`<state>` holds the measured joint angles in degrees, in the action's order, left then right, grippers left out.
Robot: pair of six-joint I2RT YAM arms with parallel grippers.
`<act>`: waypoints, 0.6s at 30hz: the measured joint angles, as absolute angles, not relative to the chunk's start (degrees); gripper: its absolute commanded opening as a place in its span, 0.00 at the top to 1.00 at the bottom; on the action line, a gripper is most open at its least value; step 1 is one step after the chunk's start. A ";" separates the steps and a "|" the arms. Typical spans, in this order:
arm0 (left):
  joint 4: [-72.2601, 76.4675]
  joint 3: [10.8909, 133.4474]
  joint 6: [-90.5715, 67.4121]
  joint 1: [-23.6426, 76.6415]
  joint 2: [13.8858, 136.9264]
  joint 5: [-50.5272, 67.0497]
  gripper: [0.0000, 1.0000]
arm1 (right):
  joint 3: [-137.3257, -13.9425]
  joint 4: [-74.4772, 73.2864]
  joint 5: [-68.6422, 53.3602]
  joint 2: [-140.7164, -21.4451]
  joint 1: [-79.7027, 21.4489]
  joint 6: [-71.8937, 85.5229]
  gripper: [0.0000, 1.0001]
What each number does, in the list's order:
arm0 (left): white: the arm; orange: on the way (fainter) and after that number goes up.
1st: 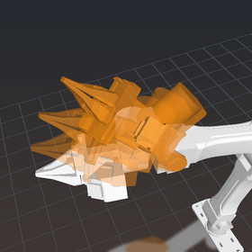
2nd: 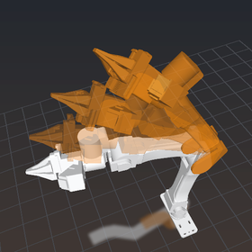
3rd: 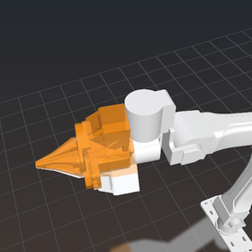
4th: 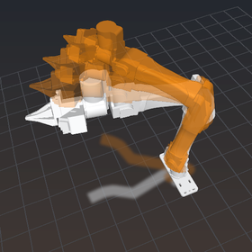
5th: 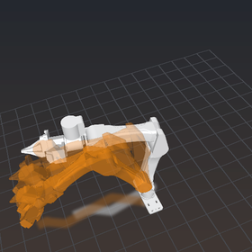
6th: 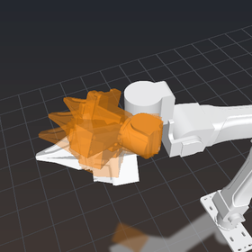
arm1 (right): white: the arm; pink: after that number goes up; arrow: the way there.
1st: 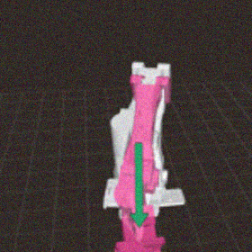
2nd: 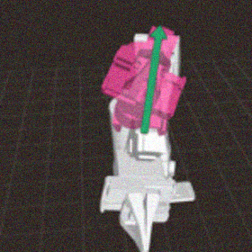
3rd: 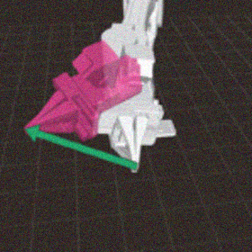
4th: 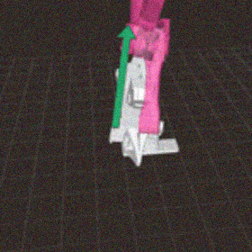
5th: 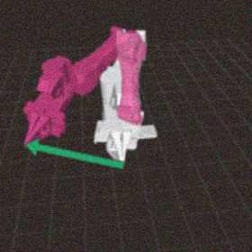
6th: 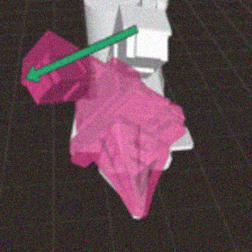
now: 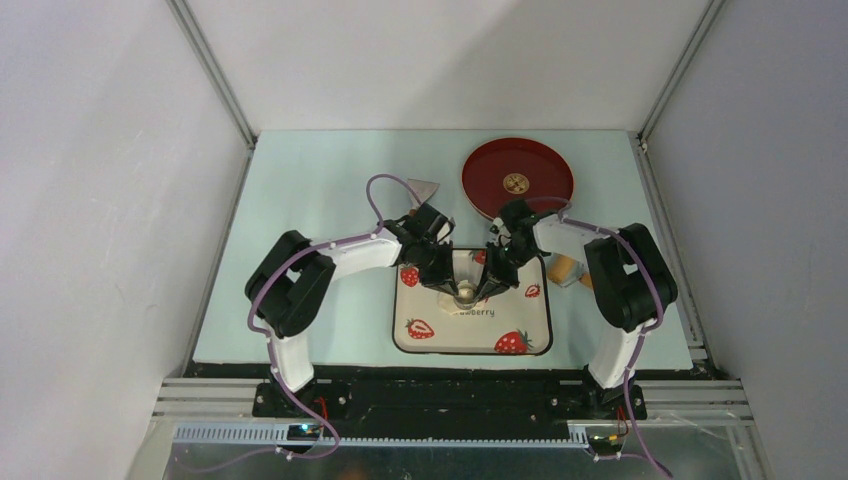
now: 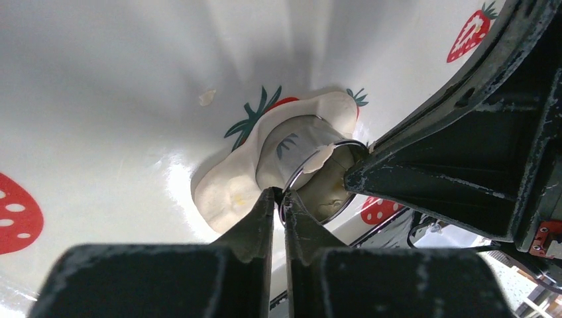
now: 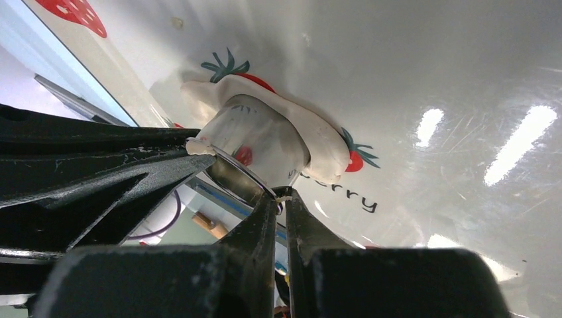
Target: Roll out the dumpling wrappers from the dough
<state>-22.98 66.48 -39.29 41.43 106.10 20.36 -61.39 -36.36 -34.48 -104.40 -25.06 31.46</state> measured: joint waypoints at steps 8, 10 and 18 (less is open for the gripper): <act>-24.32 66.61 -39.00 41.04 106.08 21.17 0.76 | -62.57 -38.17 -31.92 -103.92 -25.91 31.18 0.68; -25.02 66.72 -38.98 40.95 106.06 21.19 0.74 | -62.65 -38.68 -31.09 -103.81 -26.06 30.94 0.61; -28.38 66.98 -38.24 40.47 104.33 21.21 0.65 | -63.31 -41.78 -28.88 -102.28 -26.20 30.22 0.44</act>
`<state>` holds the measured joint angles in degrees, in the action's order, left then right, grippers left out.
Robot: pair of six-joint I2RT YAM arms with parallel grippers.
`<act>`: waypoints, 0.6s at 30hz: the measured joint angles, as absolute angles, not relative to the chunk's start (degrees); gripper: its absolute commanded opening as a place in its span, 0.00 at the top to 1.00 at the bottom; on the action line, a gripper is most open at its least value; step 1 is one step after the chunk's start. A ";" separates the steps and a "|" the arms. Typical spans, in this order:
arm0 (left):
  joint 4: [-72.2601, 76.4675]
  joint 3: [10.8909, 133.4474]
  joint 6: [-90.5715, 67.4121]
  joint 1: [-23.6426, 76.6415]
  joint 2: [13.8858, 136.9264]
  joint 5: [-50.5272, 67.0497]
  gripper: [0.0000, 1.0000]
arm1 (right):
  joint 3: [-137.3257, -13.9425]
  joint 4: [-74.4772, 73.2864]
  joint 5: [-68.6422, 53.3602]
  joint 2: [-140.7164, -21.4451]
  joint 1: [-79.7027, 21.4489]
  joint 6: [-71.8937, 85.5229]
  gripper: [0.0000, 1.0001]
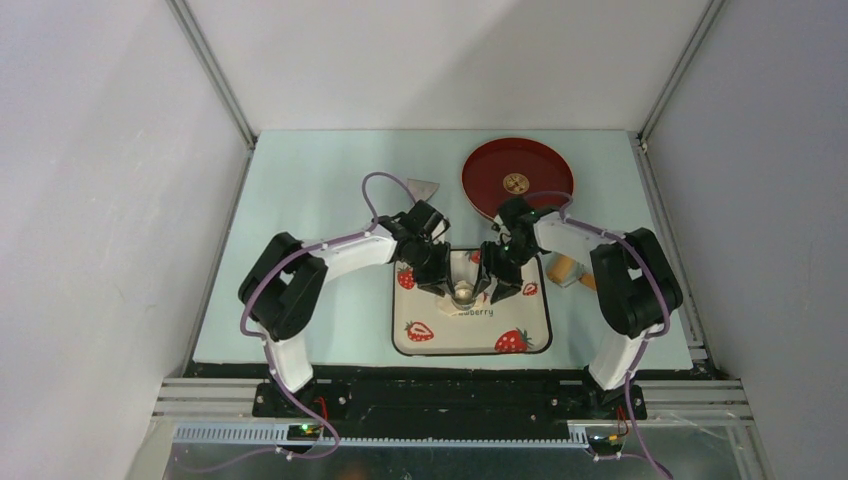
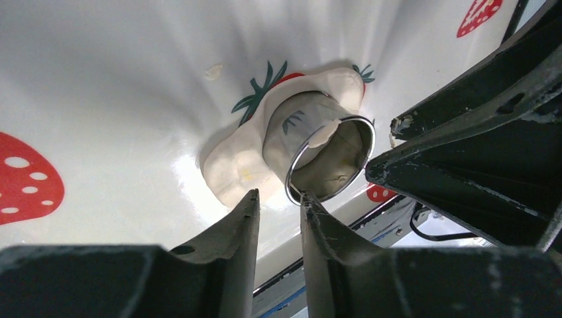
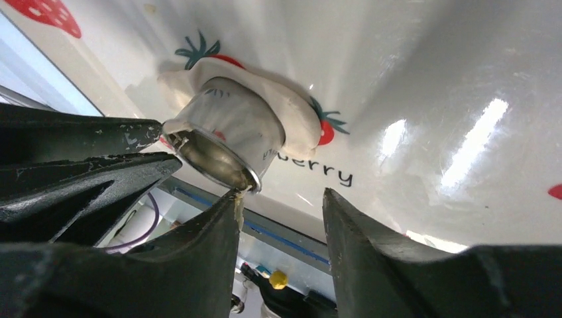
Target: Roll out the dumpling wrappers from the dough
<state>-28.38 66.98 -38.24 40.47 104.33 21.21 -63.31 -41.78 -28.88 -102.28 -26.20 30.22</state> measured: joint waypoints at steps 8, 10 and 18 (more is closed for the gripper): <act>-29.74 69.36 -37.10 40.34 102.41 22.17 0.44 | -64.86 -43.33 -29.43 -98.78 -26.20 29.93 0.24; -29.80 69.43 -37.08 40.27 101.06 22.52 0.35 | -65.17 -43.51 -29.80 -97.32 -26.20 29.93 0.21; -27.27 64.34 -38.72 37.08 91.94 22.35 0.46 | -65.67 -44.05 -30.46 -91.02 -24.23 29.82 0.19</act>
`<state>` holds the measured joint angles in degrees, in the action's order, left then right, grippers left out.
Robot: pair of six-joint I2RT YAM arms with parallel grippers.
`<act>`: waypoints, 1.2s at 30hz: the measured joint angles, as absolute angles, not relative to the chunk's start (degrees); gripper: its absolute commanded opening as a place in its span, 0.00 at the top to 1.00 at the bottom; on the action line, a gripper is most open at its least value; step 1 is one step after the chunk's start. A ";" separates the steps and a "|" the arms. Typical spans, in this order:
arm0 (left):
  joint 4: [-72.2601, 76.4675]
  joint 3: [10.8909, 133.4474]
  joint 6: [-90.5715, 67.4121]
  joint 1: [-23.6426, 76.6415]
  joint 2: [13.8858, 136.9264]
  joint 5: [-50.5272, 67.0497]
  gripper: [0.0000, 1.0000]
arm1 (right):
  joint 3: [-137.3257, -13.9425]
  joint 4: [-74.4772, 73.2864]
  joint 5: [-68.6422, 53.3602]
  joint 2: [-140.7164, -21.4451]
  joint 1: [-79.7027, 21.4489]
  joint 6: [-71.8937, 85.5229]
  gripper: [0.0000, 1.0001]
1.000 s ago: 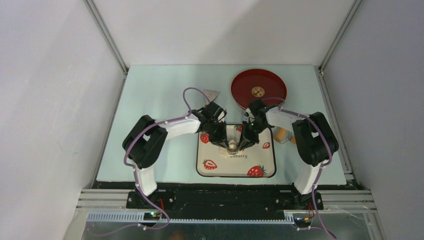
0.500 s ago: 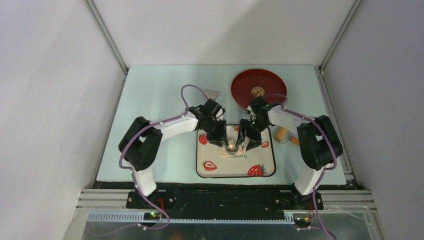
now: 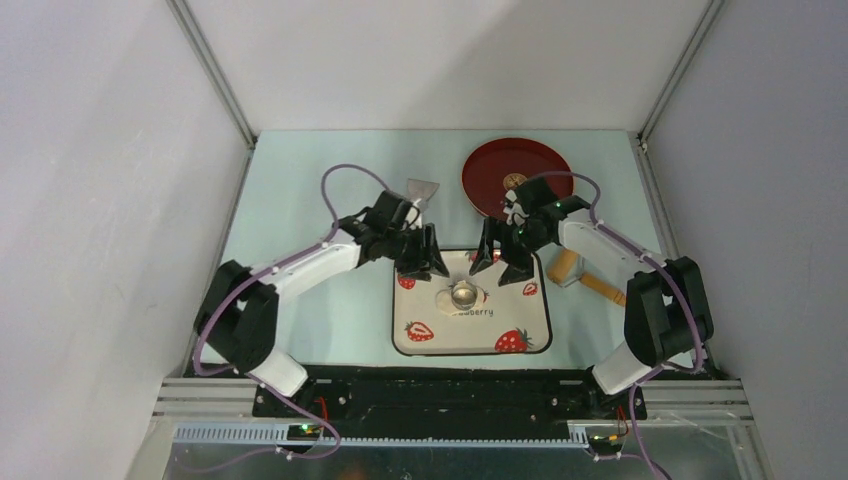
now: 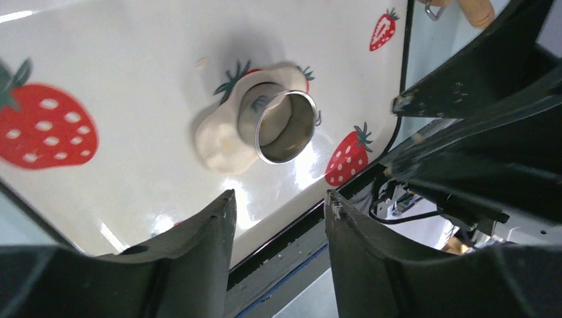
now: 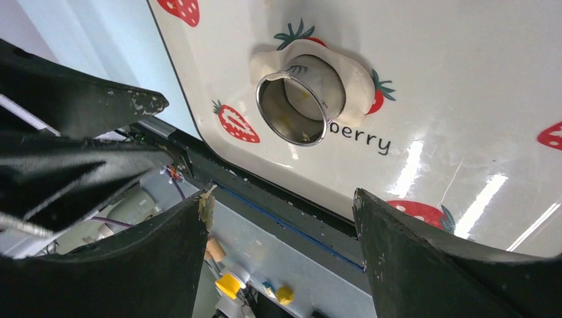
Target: Roll out the dumpling wrappers from the dough
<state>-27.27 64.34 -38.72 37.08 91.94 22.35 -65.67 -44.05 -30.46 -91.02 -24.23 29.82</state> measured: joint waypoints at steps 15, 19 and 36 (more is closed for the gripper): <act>-0.21 38.04 -55.40 31.59 89.93 29.93 0.60 | -60.25 -43.97 -32.23 -85.56 -17.08 28.34 0.20; 3.66 38.04 -56.60 32.67 92.49 30.24 0.65 | -58.70 -43.92 -32.60 -85.27 -16.16 27.94 0.20; 6.68 40.60 -57.14 35.09 99.13 30.28 0.77 | -58.39 -43.83 -33.80 -85.17 -15.31 26.87 0.20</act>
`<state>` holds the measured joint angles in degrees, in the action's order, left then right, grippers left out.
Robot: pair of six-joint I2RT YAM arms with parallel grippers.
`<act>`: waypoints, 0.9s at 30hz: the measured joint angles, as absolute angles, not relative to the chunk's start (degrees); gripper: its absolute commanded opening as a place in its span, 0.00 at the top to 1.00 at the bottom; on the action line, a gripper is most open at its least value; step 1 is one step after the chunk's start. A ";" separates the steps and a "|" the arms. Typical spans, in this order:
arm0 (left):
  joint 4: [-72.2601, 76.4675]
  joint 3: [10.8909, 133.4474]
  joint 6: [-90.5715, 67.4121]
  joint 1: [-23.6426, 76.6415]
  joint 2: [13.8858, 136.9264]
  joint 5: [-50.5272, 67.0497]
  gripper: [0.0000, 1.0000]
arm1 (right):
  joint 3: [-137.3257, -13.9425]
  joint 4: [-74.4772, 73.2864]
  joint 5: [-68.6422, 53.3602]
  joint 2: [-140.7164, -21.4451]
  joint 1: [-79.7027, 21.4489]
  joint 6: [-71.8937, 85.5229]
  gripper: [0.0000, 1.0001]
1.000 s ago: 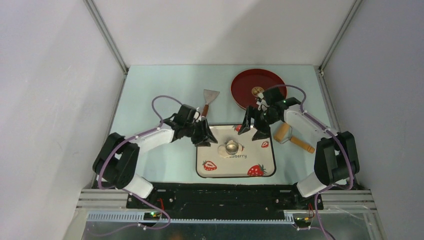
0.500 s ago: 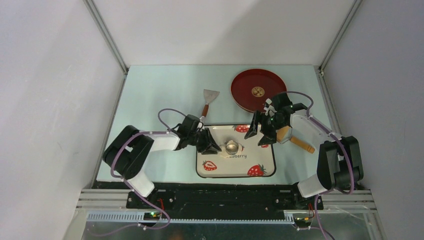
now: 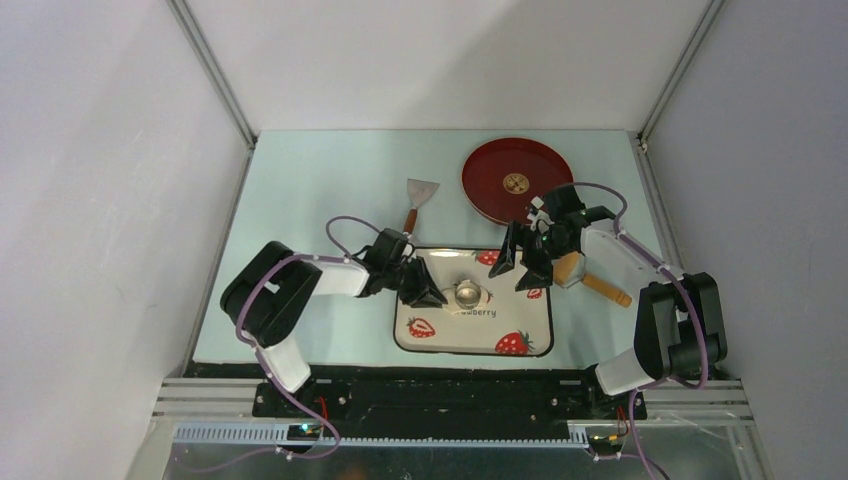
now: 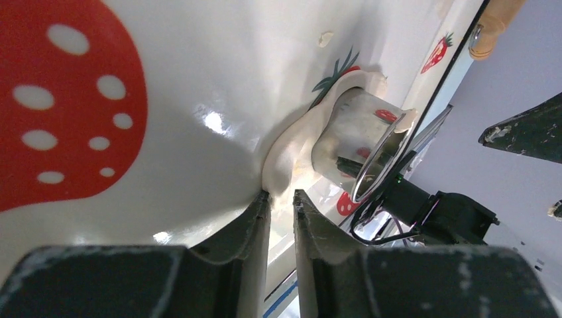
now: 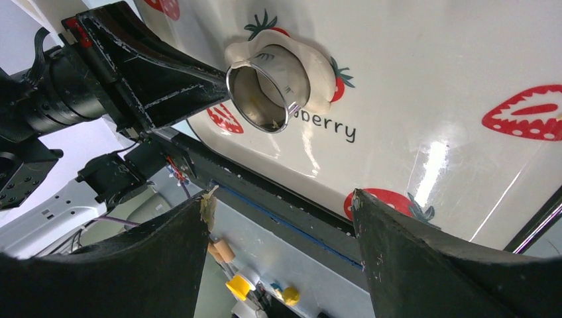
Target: Roll out the dumpling wrappers from the dough
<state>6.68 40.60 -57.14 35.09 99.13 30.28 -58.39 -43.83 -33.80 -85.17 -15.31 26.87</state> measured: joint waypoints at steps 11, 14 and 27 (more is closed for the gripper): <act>6.20 41.08 -56.36 35.27 99.22 29.50 1.00 | -58.39 -43.83 -33.71 -85.17 -16.47 26.70 0.20; 5.54 41.08 -55.40 35.38 97.95 28.71 1.00 | -58.37 -43.83 -33.69 -85.17 -16.80 26.70 0.20; 5.43 43.09 -52.18 35.66 94.26 28.93 0.68 | -57.06 -43.18 -33.69 -85.36 -17.47 26.68 0.20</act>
